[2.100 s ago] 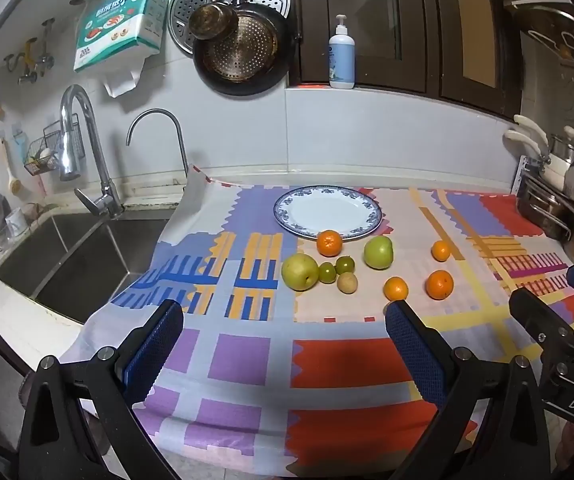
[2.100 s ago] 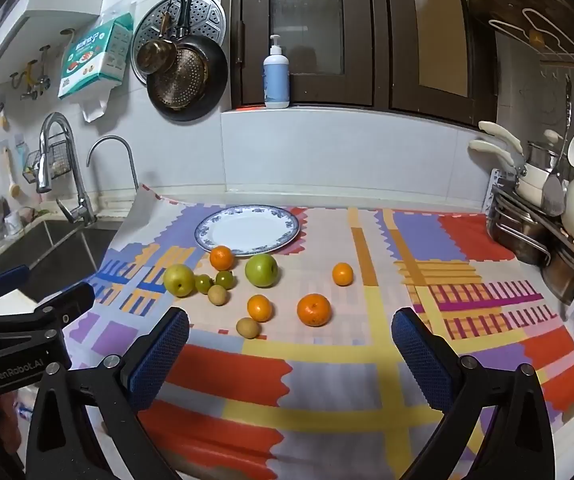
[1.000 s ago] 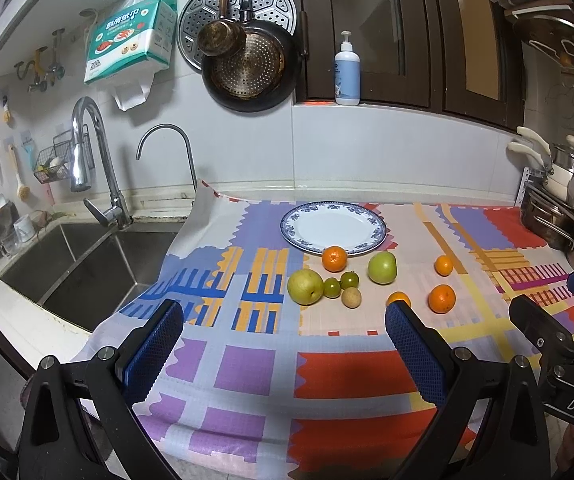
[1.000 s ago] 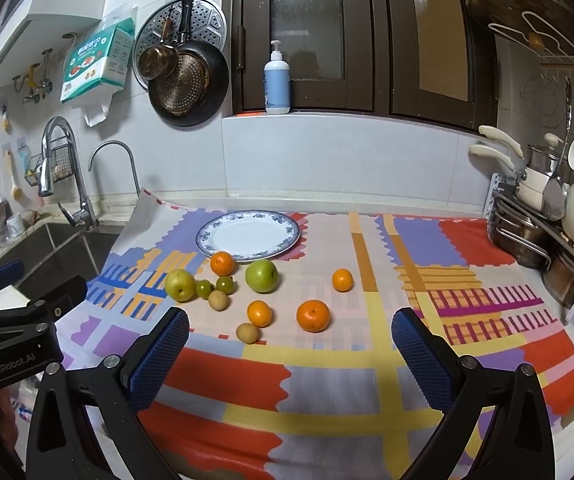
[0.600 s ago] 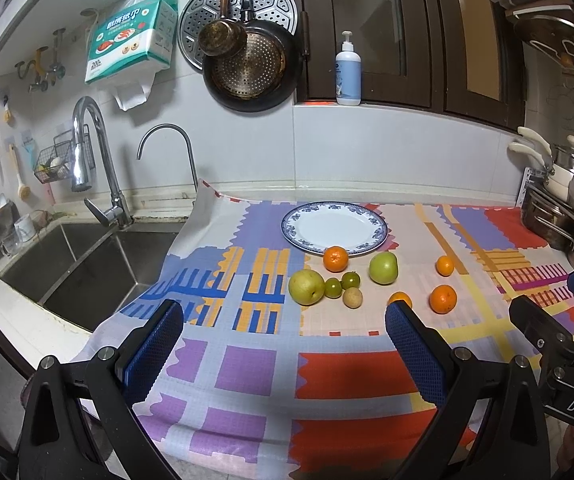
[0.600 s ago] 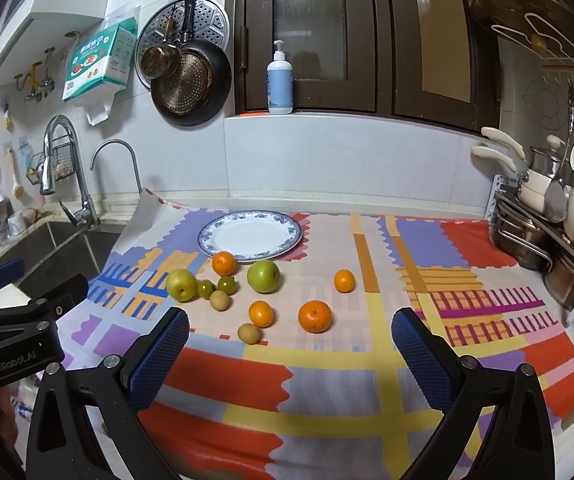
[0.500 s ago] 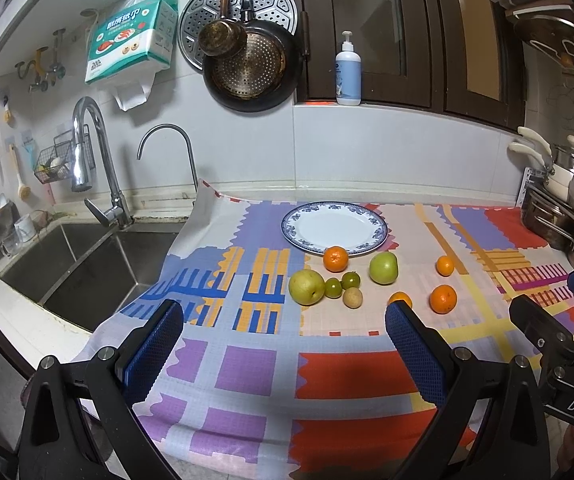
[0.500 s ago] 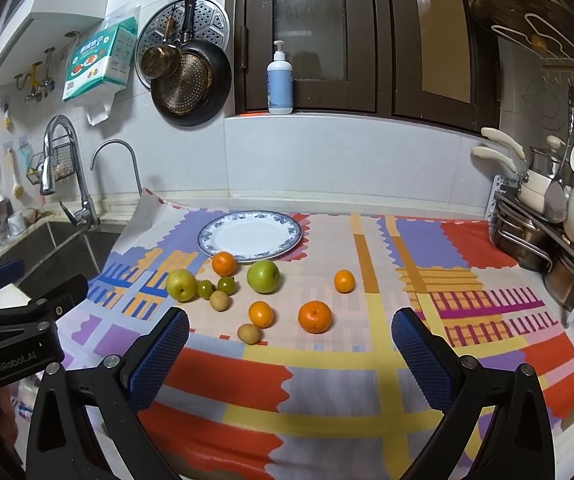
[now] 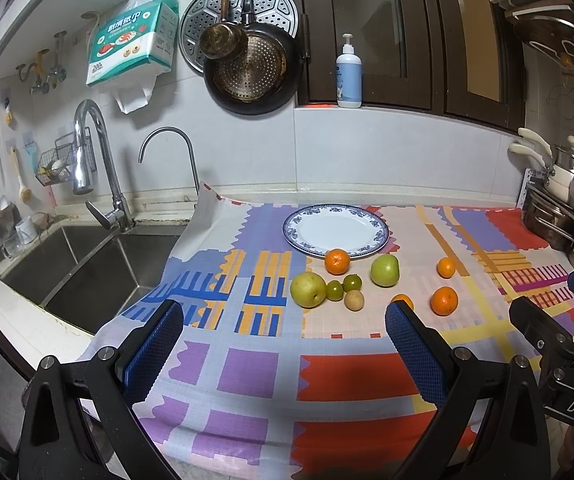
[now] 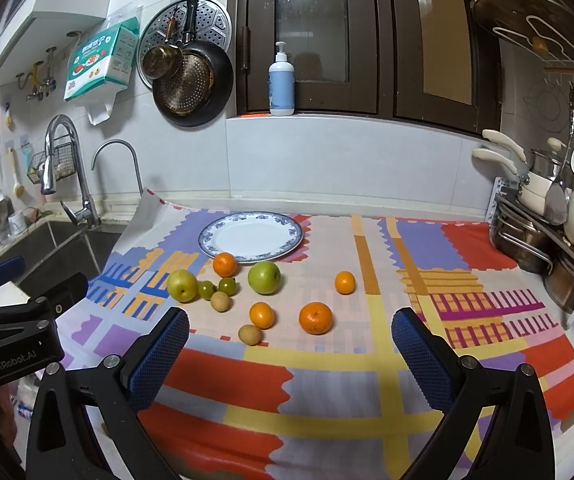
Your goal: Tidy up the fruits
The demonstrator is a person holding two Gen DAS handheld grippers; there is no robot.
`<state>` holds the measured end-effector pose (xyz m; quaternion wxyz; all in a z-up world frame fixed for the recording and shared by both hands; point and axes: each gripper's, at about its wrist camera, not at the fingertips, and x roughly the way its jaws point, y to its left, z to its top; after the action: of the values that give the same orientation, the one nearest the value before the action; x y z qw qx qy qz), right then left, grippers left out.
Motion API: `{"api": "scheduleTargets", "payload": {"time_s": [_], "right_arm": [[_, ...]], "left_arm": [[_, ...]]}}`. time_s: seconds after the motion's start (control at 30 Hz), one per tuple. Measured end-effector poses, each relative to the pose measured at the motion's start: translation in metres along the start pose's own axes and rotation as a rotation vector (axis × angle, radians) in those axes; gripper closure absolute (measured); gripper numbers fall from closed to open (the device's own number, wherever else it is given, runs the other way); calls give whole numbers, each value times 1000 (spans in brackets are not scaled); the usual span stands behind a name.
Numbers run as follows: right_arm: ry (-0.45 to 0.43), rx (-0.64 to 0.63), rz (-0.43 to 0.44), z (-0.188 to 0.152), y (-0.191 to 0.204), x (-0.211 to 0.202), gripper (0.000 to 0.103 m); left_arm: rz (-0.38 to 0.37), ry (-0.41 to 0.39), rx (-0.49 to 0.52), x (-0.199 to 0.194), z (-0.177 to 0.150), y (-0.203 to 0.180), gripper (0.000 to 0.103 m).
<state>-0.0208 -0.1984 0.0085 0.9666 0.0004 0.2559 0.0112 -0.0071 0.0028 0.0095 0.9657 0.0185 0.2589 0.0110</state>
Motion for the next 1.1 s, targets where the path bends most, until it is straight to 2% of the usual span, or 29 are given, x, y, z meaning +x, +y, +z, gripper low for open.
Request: {"api": "scheduleTargets", "payload": {"time_s": [0.63,0.93,1.1], "right_arm": [[3,-3,5,1,4,1,1],[34,-14,12,3,13,16,1],[54,-9,6,5,20,28,1]], "left_arm": [[-4,6,0,3,-2,1,0],[-8,33,11,21,-4,11,0],[-41,43,35,37,-2,16,0]]}}
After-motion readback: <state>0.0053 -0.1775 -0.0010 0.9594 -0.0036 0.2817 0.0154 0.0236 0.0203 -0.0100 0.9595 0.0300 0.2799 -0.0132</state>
